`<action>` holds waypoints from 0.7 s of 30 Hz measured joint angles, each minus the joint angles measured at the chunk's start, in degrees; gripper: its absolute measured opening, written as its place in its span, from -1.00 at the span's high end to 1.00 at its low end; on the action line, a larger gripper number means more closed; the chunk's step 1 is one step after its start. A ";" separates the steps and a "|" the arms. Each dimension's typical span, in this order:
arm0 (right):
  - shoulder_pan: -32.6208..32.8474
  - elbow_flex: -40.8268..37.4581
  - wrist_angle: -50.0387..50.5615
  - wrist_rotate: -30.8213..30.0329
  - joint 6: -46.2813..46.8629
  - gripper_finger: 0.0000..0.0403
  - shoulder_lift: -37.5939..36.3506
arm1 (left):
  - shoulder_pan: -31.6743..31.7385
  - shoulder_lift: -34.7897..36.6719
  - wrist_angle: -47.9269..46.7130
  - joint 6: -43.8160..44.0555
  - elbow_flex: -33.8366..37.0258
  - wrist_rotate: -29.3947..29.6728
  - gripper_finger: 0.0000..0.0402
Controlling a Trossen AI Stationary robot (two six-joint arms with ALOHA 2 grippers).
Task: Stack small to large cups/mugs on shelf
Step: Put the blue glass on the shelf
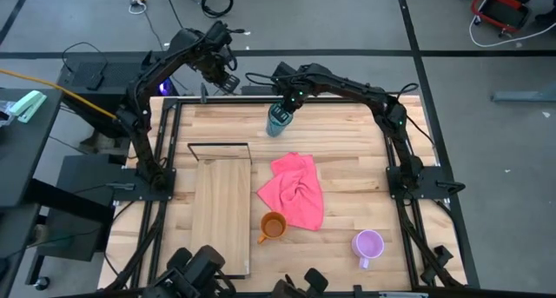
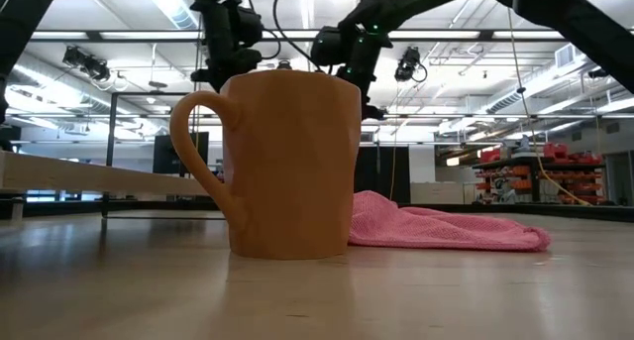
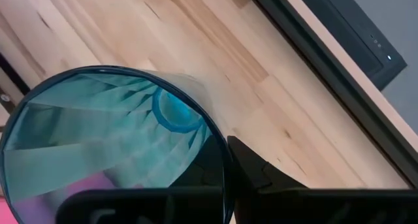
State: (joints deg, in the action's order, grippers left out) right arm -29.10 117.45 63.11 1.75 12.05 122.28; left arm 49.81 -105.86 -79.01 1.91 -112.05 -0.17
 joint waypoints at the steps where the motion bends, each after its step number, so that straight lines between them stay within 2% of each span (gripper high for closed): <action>1: 0.00 0.00 -0.25 0.07 -0.02 0.97 0.07 | -0.38 0.00 0.26 0.11 0.00 -0.08 0.71; 21: 0.28 0.00 -0.68 3.07 -0.19 0.90 0.05 | -4.86 0.00 1.48 1.95 -0.02 -0.16 0.65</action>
State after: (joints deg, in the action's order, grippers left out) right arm -28.82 117.45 62.43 4.81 11.86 122.32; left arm 44.95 -105.86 -77.54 3.86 -112.07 -0.34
